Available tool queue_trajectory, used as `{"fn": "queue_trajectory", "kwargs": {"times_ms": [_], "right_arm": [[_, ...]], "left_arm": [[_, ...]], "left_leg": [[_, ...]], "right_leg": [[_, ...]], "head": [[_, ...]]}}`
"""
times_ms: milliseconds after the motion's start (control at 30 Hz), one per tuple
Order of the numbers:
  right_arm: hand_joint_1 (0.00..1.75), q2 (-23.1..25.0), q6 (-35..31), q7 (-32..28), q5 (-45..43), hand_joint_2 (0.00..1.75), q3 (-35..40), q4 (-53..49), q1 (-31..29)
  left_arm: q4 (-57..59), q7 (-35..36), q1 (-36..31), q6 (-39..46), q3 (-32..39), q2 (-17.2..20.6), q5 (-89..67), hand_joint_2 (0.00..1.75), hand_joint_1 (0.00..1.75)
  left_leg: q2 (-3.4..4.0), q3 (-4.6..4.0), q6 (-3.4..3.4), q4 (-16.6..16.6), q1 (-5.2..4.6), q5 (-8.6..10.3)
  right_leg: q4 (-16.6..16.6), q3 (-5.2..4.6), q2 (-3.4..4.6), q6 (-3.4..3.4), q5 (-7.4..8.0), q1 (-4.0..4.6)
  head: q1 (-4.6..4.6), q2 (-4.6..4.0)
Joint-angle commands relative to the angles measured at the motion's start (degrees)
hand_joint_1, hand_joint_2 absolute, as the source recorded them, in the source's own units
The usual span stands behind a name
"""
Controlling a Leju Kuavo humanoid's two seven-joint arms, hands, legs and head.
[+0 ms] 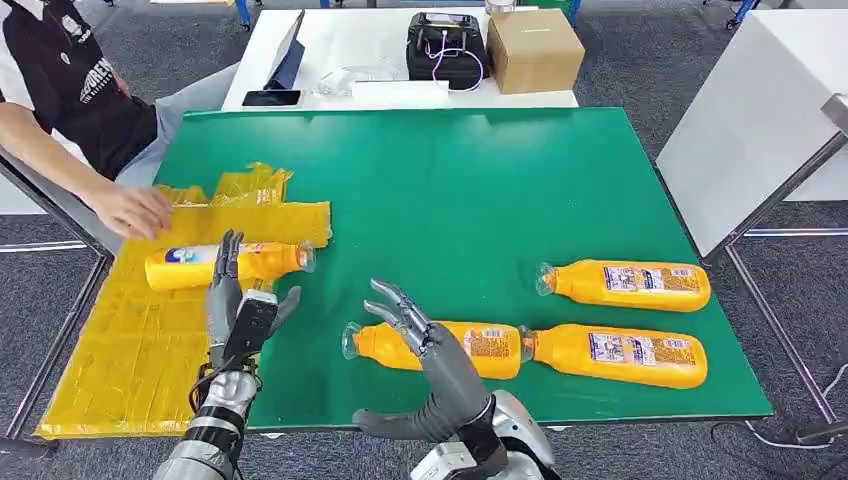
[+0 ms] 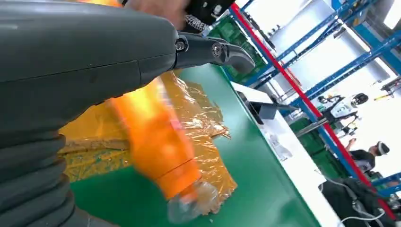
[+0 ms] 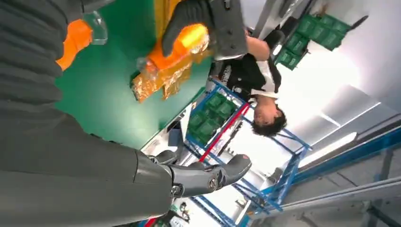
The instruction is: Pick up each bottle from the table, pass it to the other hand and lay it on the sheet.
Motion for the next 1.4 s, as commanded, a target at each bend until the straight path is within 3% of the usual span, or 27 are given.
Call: {"fn": "queue_trajectory", "kwargs": {"times_ms": [33, 300, 767, 1167, 1400], "right_arm": [[0.00, -5.5, -10.0, 7.4, 17.9, 1.75, -3.2, 0.4, 3.2], [0.00, -10.0, -13.9, 17.4, 33.3, 1.75, -5.8, 4.3, 8.0], [0.00, -11.1, -14.1, 22.5, 36.9, 1.75, -7.4, 4.7, 8.5], [0.00, -9.4, -10.4, 26.0, 39.2, 1.75, -11.6, 12.0, 2.1], [0.00, -9.6, -9.8, 26.6, 39.2, 1.75, -11.8, 13.4, 1.4]], "left_arm": [[-9.0, -0.2, 4.1, -5.7, 0.5, -2.8, 11.7, 1.75, 0.00], [-25.1, 1.8, 12.8, -11.7, -5.7, -3.3, 18.4, 1.75, 0.00], [-31.0, 2.6, 16.6, -13.9, -10.1, -3.5, 17.2, 1.75, 0.00], [-33.6, 2.2, 18.6, -16.4, -12.9, -3.6, 17.6, 1.75, 0.00], [-33.5, 2.2, 18.6, -16.5, -13.1, -3.6, 17.5, 1.75, 0.00]], "left_leg": [[0.01, 0.21, 0.00, 0.0, 0.03, -0.10], [0.01, 0.27, 0.06, 0.0, 0.05, -0.21], [0.04, 0.22, 0.11, 0.0, 0.00, -0.24], [0.19, 0.20, 0.11, 0.0, -0.01, -0.22], [0.09, 0.17, 0.13, -0.1, -0.03, -0.17]], "right_leg": [[-0.1, 0.27, -0.07, 0.00, -0.09, 0.04], [-0.2, 0.38, -0.06, 0.03, -0.15, 0.05], [-0.1, 0.29, -0.02, 0.14, -0.18, 0.01], [-0.1, 0.25, 0.14, 0.12, -0.11, 0.00], [-0.1, 0.24, 0.06, 0.14, -0.11, -0.02]], "head": [[-0.02, 0.00], [-0.02, 0.00], [-0.04, 0.00], [-0.04, 0.00], [-0.04, 0.00]]}}
